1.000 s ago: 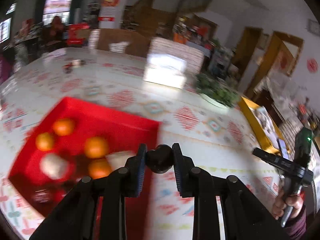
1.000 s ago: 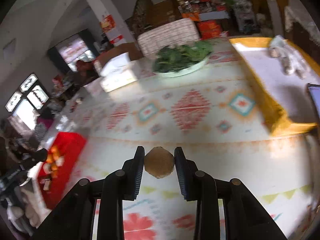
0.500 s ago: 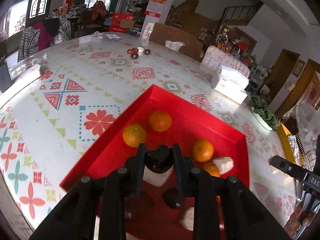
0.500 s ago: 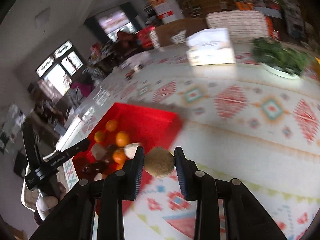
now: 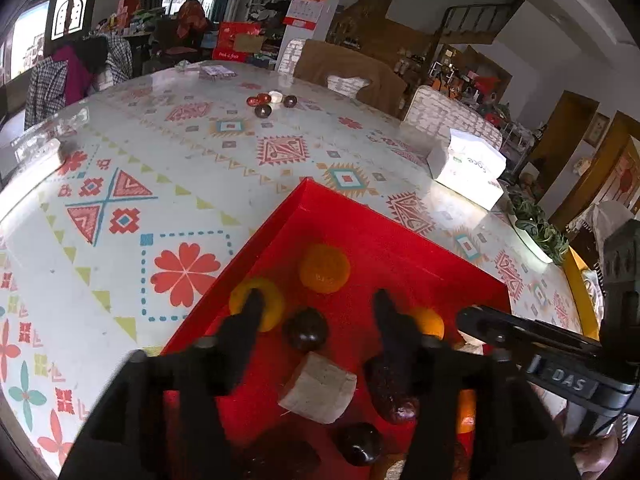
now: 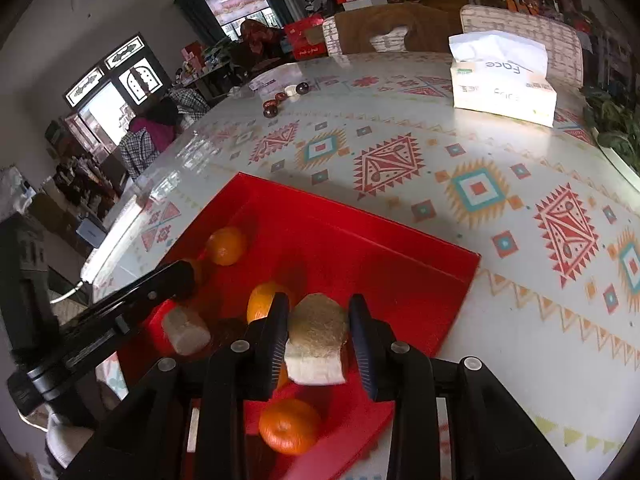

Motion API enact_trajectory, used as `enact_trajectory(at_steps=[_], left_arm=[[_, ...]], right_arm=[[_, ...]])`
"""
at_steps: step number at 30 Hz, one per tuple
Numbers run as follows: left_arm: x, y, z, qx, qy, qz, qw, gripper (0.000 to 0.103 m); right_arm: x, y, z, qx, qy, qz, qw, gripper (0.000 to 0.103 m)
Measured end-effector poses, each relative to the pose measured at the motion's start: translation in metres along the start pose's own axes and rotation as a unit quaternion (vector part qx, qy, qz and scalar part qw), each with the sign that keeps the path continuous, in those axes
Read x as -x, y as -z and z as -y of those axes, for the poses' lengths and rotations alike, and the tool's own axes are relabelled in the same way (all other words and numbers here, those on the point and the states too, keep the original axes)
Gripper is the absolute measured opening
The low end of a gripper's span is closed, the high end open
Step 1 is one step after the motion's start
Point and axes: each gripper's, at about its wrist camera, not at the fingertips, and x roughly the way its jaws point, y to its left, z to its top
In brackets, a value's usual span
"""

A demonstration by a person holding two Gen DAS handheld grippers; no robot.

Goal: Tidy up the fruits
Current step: 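Carry the yam chunk and chestnut into the red tray and open both tools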

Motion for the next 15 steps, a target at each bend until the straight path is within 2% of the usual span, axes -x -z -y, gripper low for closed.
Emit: enact_trajectory(at_steps=[3, 5, 9, 13, 15], left_arm=[[0.005, 0.000, 0.001, -0.001, 0.003, 0.005, 1.0000, 0.066], [0.010, 0.000, 0.003, 0.000, 0.004, 0.009, 1.0000, 0.070], [0.026, 0.004, 0.011, -0.013, -0.002, 0.028, 0.9995, 0.070], [0.053, 0.011, 0.027, -0.035, -0.014, 0.069, 0.9969, 0.072], [0.070, 0.016, 0.038, -0.046, -0.029, 0.099, 0.9937, 0.077]], right_arm=[[-0.002, 0.000, 0.000, 0.006, 0.008, 0.000, 1.000, 0.035], [-0.003, -0.001, -0.001, 0.007, 0.010, 0.006, 1.000, 0.039], [0.012, -0.002, 0.006, -0.006, 0.004, 0.025, 1.000, 0.039], [0.043, 0.003, 0.015, -0.017, 0.004, 0.054, 0.998, 0.039], [0.060, 0.008, 0.018, -0.017, 0.011, 0.068, 0.997, 0.040]])
